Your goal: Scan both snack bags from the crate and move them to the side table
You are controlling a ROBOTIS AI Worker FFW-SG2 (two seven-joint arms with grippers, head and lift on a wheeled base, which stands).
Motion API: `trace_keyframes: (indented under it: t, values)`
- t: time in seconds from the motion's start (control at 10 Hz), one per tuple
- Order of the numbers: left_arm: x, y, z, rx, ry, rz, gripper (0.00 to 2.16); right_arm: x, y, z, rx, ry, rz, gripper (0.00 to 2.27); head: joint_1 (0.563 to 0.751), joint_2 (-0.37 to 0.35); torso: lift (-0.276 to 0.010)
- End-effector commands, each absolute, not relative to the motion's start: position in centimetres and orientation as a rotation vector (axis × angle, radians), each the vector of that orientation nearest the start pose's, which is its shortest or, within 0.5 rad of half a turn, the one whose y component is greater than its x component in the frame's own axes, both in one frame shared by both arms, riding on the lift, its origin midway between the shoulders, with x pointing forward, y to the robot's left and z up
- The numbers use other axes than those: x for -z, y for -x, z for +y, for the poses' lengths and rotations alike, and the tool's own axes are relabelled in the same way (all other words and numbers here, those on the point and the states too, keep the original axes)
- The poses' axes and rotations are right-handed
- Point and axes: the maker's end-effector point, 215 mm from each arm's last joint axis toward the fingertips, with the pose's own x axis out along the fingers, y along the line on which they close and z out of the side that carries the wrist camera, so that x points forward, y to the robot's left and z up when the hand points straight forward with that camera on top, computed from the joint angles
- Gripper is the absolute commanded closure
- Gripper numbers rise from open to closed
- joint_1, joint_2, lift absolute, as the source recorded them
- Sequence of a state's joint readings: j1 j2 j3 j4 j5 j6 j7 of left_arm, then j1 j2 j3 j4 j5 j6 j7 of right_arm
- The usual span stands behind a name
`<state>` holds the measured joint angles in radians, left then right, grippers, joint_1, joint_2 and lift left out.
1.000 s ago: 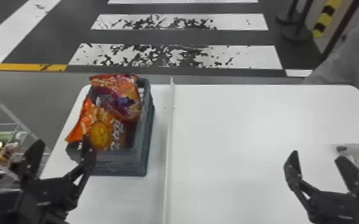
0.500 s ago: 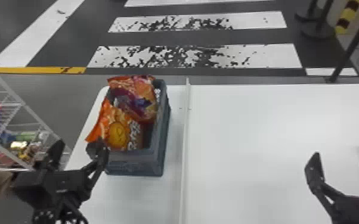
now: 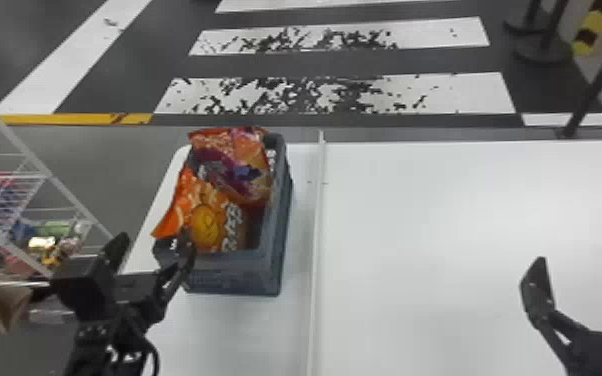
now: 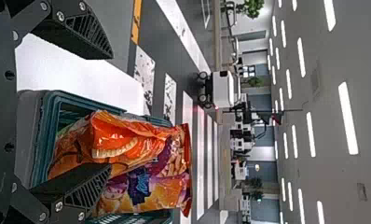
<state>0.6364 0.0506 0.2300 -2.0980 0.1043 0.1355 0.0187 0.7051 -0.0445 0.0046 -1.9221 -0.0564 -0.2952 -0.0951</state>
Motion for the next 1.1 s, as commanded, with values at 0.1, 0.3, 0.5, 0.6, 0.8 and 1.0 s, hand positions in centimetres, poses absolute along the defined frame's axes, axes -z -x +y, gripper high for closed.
trace_keyframes:
  t: [0.1,0.3,0.5,0.6,0.8,1.0]
  values:
    - [40.4,-40.3,35.8,-0.178,-0.042,0.287,0.19,39.9,-36.2,-25.3,0.081,-0.016,0.061,0.09,0.695,0.159,-0.075]
    - [40.5,-41.2,35.3,-0.161,-0.04,0.304,0.19,39.9,-36.2,-25.3,0.081,-0.016,0.061,0.09,0.695,0.154,-0.075]
    - [39.7,-41.6,34.2,-0.123,-0.038,0.287,0.19,39.9,-36.3,-25.3,0.082,-0.016,0.059,0.09,0.695,0.143,-0.075]
    - [39.5,-41.6,34.0,-0.115,-0.039,0.286,0.19,40.0,-36.2,-25.3,0.082,-0.015,0.061,0.09,0.695,0.133,-0.075]
    - [39.6,-41.9,34.2,-0.118,-0.041,0.294,0.19,40.1,-36.2,-25.2,0.083,-0.015,0.063,0.09,0.695,0.128,-0.075]
    - [39.7,-42.2,34.1,-0.108,-0.042,0.302,0.2,40.0,-36.3,-25.1,0.08,-0.016,0.062,0.09,0.695,0.129,-0.075]
